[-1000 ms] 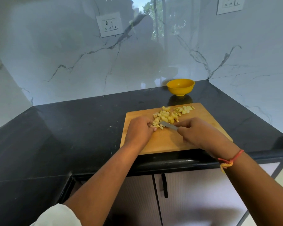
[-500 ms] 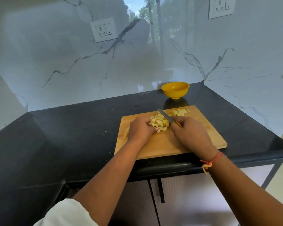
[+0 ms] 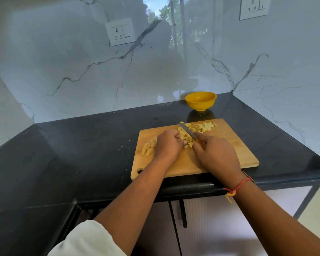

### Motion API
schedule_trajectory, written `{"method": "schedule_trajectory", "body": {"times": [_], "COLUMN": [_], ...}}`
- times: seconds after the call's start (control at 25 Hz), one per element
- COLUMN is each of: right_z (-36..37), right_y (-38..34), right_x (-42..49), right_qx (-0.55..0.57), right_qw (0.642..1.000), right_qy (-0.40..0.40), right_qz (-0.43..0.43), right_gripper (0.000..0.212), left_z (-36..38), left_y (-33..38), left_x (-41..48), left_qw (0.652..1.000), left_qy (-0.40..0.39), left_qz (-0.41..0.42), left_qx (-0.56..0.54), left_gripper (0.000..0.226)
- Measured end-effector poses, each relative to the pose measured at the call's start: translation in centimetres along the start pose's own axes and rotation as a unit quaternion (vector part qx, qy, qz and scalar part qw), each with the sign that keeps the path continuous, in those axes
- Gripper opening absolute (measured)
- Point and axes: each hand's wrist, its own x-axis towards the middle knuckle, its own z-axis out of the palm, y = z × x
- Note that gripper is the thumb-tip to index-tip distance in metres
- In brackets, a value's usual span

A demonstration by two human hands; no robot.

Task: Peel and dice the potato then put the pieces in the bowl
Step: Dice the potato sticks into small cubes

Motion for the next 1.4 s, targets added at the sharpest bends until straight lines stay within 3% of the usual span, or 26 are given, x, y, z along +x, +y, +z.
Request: {"method": "schedule_trajectory", "body": {"times": [0.08, 0.24, 0.4, 0.88, 1.12, 1.28, 1.4], "right_z": [-0.2, -0.1, 0.5, 1.1, 1.3, 1.1, 1.0], "right_y": [-0.1, -0.7, -1.5, -1.4, -1.4, -1.4, -1.6], "right_x": [-0.4, -0.6, -0.3, -0.8, -0.9, -1.0, -1.1], "right_qx": [-0.001, -0.044, -0.057, -0.061, -0.06, -0.057, -0.052], "right_qw": [1.0, 0.997, 0.993, 0.994, 0.993, 0.993, 0.994], "right_qy": [0.004, -0.026, -0.058, -0.022, -0.013, -0.013, -0.012], "right_qz": [-0.014, -0.058, -0.082, -0.088, -0.098, -0.101, -0.097], "right_gripper": [0.042, 0.042, 0.043, 0.041, 0.041, 0.041, 0.041], "left_z": [-1.1, -4.6, -6.4, -7.1, -7.5, -7.6, -6.3], "left_y": [-0.4, -3.4, -6.0, -6.8, -7.5, -6.8, -4.9], "left_x": [-0.5, -1.0, -1.1, -0.6, -0.4, -0.8, -1.7], "left_qw": [0.999, 0.994, 0.985, 0.993, 0.989, 0.989, 0.997], "left_qy": [0.027, 0.084, 0.011, 0.007, 0.023, 0.101, 0.063], "left_qz": [0.02, 0.014, -0.061, -0.115, -0.132, -0.086, -0.013], "left_qx": [-0.006, 0.073, 0.16, -0.023, -0.068, -0.07, -0.048], "left_gripper": [0.008, 0.031, 0.049, 0.043, 0.025, 0.019, 0.016]}}
